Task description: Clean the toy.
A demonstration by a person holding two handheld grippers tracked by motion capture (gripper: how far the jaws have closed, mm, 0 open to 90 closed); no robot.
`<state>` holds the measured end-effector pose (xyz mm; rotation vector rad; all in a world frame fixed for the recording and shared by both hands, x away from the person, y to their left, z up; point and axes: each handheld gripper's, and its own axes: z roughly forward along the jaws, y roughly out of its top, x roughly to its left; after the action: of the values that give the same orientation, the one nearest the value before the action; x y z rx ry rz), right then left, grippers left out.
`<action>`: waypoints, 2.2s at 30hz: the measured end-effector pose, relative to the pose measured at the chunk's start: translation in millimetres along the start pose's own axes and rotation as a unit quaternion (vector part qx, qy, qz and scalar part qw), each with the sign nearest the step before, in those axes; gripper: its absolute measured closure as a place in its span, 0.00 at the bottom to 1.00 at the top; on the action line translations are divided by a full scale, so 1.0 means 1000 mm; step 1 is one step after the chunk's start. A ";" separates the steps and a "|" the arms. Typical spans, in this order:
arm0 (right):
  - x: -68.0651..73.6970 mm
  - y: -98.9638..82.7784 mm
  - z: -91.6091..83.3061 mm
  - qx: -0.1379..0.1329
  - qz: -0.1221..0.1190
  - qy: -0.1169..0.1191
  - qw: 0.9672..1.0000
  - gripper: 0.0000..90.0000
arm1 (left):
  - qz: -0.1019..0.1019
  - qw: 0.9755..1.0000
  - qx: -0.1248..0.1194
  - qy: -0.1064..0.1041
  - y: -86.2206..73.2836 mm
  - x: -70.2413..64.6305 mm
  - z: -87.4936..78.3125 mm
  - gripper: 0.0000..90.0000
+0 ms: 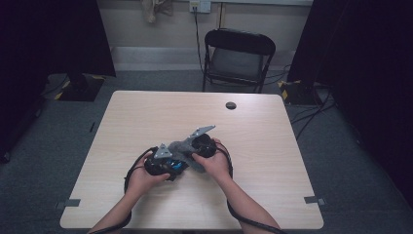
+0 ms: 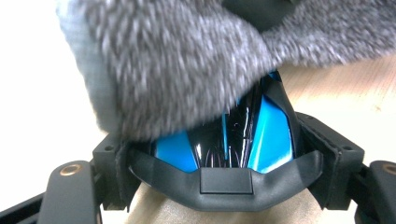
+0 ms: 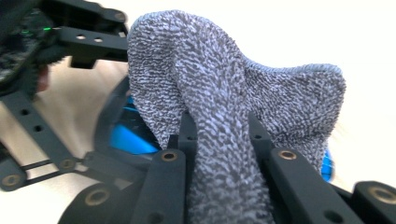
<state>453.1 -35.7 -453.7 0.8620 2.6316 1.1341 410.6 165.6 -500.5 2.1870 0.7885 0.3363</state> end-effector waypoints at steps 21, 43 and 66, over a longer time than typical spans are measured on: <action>-0.040 -0.011 -0.007 0.018 0.039 -0.063 0.997 0.84 | 0.001 1.000 0.001 0.000 0.000 0.000 0.000 0.27; -0.037 -0.023 -0.017 -0.001 0.041 -0.048 0.998 0.82 | 0.001 1.000 0.001 0.001 0.000 0.000 0.000 0.27; -0.004 -0.009 -0.012 -0.003 -0.004 0.004 1.000 0.84 | 0.001 1.000 0.001 0.000 0.000 0.000 0.000 0.27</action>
<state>447.9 -50.0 -452.0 0.8459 2.6339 1.1446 410.2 165.9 -500.4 2.1895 0.7877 0.3371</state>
